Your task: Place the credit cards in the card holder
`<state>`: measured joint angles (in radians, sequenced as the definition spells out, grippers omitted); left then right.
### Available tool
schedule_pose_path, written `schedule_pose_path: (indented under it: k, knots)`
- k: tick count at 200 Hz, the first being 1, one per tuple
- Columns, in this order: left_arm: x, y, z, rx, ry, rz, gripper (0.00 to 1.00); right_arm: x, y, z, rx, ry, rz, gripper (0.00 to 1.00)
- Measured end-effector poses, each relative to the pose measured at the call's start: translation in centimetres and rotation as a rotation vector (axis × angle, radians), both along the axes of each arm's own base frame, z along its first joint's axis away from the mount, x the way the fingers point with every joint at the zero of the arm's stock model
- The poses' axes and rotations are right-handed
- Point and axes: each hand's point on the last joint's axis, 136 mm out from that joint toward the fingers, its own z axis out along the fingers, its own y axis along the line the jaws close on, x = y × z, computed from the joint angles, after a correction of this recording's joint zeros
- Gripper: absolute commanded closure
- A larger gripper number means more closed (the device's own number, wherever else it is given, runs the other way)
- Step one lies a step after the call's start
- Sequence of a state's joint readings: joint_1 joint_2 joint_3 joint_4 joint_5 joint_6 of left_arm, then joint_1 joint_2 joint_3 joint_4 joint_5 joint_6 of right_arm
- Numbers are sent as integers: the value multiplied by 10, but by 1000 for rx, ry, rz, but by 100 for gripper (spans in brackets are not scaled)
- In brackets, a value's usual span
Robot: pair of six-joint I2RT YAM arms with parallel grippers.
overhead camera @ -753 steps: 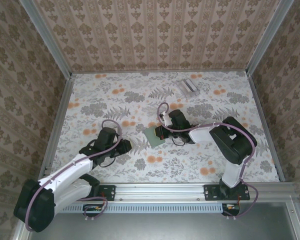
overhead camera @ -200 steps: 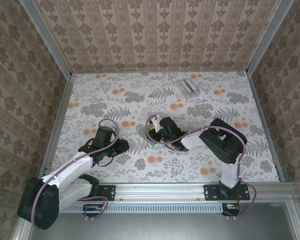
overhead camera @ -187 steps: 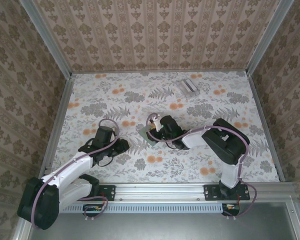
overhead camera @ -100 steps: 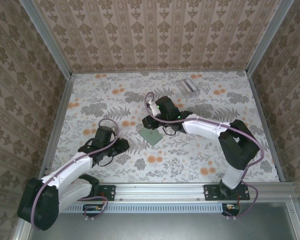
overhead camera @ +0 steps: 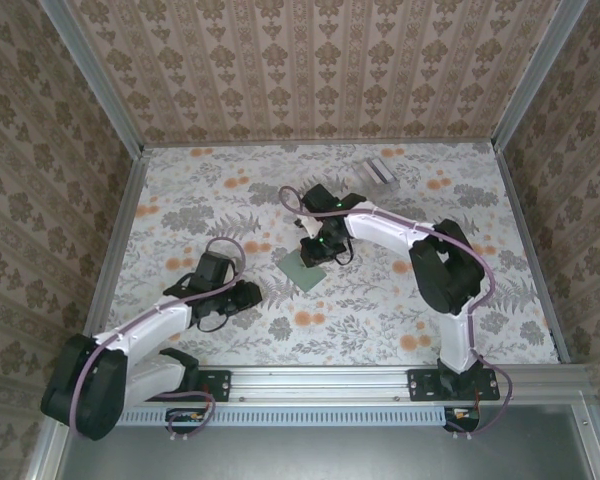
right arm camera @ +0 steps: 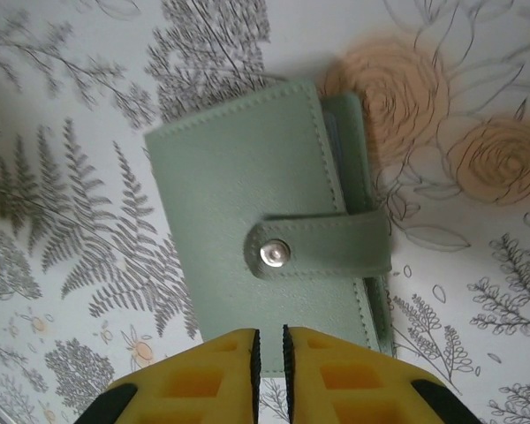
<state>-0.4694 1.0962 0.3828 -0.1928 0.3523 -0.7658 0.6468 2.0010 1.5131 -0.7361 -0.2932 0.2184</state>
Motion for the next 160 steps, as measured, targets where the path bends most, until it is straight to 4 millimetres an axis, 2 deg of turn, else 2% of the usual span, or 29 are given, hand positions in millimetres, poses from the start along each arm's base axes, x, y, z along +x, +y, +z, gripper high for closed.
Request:
schedule_pose_path:
  k: [56,115,160]
  knots:
    - [-1,0,-5,8,18,-4,66,7,16,-6,-38,12,32,81]
    - [1,-1,-5,10,19,-6,66,3,16,-27,-75,55,37,85]
    - [5,-3,-3,11,16,-11,67,3,15,-28,-90,71,33,87]
